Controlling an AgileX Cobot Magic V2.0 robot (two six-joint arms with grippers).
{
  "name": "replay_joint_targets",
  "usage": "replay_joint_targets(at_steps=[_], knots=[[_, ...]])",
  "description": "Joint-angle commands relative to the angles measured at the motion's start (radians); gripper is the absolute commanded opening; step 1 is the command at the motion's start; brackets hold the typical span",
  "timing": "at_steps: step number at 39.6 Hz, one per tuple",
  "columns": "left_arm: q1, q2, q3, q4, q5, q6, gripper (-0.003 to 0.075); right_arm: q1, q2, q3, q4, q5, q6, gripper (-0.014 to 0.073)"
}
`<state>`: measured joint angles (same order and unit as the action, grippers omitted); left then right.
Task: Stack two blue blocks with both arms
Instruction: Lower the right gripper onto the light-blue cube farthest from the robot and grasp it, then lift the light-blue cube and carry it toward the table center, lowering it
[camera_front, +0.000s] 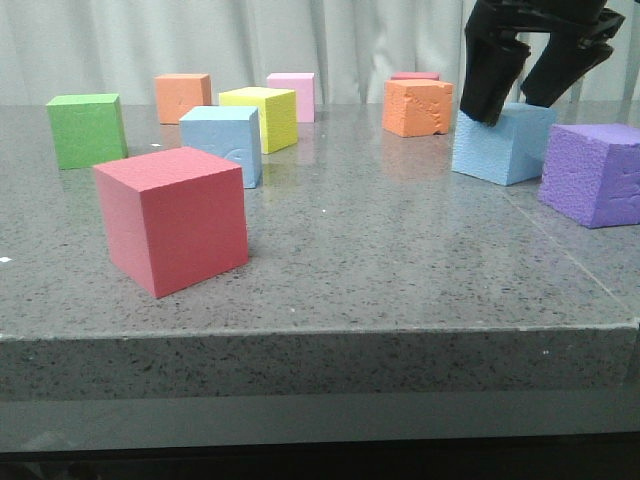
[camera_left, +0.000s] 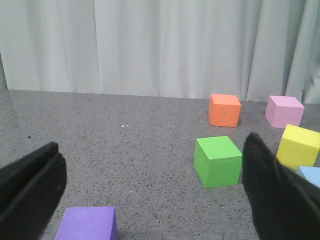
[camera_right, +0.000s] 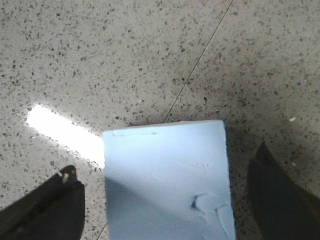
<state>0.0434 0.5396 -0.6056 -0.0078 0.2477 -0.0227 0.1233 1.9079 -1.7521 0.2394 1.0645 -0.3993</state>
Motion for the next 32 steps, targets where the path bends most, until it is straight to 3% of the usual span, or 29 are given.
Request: replay_joint_targets(at_steps=[1,7,15,25,32], knots=[[0.000,0.010,-0.035,0.000,-0.086,-0.002,0.0692,-0.002,-0.032,-0.033,0.007,-0.004,-0.013,0.0654],[0.000,0.010,-0.035,0.000,-0.086,-0.002,0.0692,-0.002,-0.027,-0.033,0.007,0.002,-0.011,0.0629],[0.000,0.010,-0.035,0.000,-0.086,-0.002,0.0692,-0.002,-0.031,-0.036,0.007,0.014,-0.010,0.0377],[0.000,0.010,-0.035,0.000,-0.086,-0.002,0.0692,0.000,-0.090,-0.078,0.082,0.040,0.008,0.0396],[0.000,0.010,-0.035,0.000,-0.086,-0.002,0.0692,0.070,-0.125,-0.097,0.112,0.056,0.067,0.0396]])
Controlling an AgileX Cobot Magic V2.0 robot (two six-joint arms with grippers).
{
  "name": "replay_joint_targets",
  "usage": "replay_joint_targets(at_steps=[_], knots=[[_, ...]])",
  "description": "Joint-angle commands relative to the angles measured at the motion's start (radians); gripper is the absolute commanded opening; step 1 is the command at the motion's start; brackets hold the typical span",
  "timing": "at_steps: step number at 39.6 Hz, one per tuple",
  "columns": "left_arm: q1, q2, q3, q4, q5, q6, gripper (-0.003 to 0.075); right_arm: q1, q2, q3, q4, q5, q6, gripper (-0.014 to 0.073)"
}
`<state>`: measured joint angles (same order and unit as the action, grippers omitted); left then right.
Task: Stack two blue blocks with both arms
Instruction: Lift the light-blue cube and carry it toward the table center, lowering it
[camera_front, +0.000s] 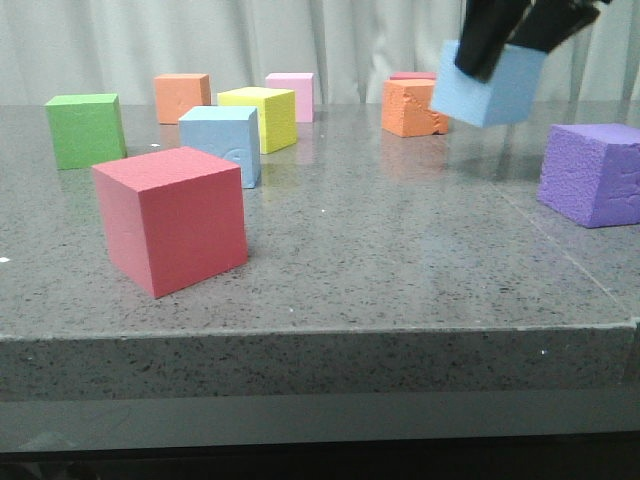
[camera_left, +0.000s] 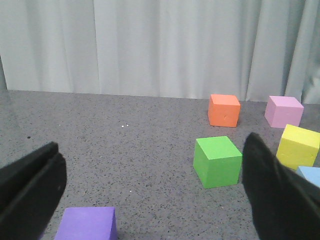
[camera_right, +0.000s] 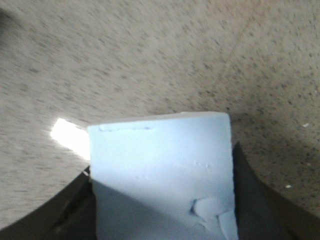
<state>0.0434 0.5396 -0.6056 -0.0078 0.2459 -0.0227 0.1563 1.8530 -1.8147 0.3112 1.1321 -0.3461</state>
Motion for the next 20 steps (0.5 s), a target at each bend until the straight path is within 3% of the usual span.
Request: replay_joint_targets(at_steps=[1,12,20], knots=[[0.000,0.010,-0.035,0.000,-0.084,-0.002,0.0692,0.058,-0.073,-0.034,0.040,-0.011,0.014,0.0396],[0.000,0.010,-0.035,0.000,-0.084,-0.002,0.0692,0.307,-0.056,-0.034,-0.099,-0.044,0.167,0.0396],[0.000,0.010,-0.035,0.000,-0.084,-0.002,0.0692,0.414,-0.029,-0.034,-0.354,-0.071,0.592,0.0396]])
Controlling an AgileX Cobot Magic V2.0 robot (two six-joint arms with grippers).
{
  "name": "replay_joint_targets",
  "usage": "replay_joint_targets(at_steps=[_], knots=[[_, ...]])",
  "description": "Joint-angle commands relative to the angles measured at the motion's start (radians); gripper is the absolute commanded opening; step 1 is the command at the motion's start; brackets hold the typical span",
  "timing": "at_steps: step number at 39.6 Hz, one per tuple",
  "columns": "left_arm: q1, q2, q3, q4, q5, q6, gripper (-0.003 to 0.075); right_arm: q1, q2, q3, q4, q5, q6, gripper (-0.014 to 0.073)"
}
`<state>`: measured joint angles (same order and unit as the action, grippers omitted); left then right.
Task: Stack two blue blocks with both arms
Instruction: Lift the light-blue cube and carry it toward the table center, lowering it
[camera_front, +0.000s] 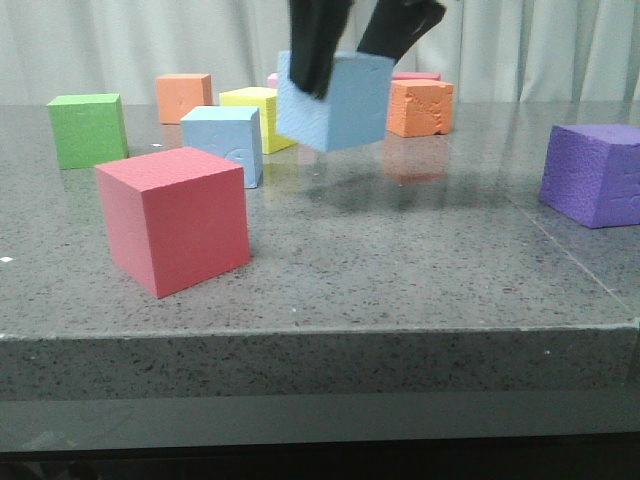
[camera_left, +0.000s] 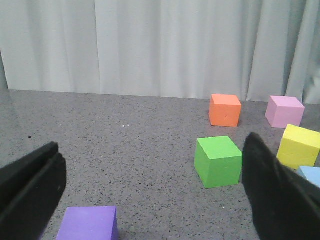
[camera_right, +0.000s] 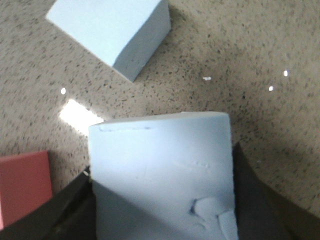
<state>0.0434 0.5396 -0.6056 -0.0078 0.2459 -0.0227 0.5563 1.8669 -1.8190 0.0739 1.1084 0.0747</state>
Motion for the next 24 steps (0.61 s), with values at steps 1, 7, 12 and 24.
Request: replay_joint_targets(at_steps=[1,7,12,24], knots=[[0.000,0.010,-0.035,0.000,-0.084,-0.002,0.0692,0.015,-0.039,-0.030,-0.139,-0.047,0.222,0.0396],[0.000,0.010,-0.035,0.000,-0.084,-0.002,0.0692,0.015,-0.029,-0.030,-0.187,-0.092,0.394,0.0407],[0.000,0.010,-0.035,0.000,-0.084,-0.002,0.0692,0.015,-0.010,-0.030,-0.182,-0.114,0.415,0.0428],[0.000,0.010,-0.035,0.000,-0.084,-0.002,0.0692,0.015,0.050,-0.030,-0.165,-0.083,0.417,0.0432]])
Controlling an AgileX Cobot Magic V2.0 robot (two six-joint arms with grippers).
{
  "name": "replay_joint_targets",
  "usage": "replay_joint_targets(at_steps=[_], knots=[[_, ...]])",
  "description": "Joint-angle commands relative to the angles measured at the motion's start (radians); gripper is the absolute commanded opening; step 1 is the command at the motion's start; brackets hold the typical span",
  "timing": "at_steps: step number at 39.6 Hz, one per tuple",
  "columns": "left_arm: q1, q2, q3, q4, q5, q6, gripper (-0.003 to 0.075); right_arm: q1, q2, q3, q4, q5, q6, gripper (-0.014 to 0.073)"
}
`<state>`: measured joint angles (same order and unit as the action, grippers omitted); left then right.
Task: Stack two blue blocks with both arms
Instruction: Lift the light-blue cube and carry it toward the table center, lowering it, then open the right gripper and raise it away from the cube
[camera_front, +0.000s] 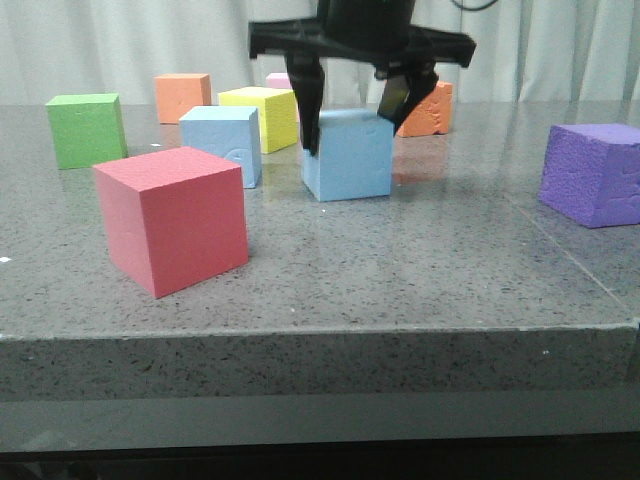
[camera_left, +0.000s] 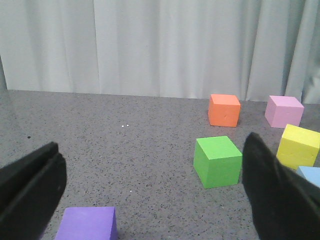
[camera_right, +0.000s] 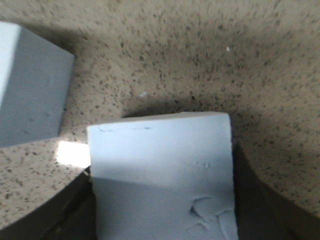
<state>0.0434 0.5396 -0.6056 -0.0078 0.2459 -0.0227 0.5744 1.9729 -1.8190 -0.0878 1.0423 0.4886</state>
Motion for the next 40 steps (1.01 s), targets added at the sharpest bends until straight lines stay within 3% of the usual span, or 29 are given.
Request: replay_joint_targets(at_steps=[1,10,24,35,40], knots=[[0.000,0.010,-0.035,0.000,-0.084,-0.002,0.0692,-0.003,-0.056,-0.030,-0.004,-0.017,0.003,0.0444],[0.000,0.010,-0.035,0.000,-0.084,-0.002,0.0692,-0.003,-0.058,-0.030,0.018,-0.022,0.004,0.0575],[0.000,0.010,-0.035,0.000,-0.084,-0.002,0.0692,-0.003,-0.091,-0.039,0.019,-0.027,0.004,0.0577],[0.000,0.010,-0.035,0.000,-0.084,-0.002,0.0692,-0.003,-0.151,-0.144,-0.025,-0.003,0.001,0.0576],[0.000,0.010,-0.035,0.000,-0.084,-0.002,0.0692,-0.003,-0.158,-0.150,-0.025,-0.014,-0.002,0.0517]])
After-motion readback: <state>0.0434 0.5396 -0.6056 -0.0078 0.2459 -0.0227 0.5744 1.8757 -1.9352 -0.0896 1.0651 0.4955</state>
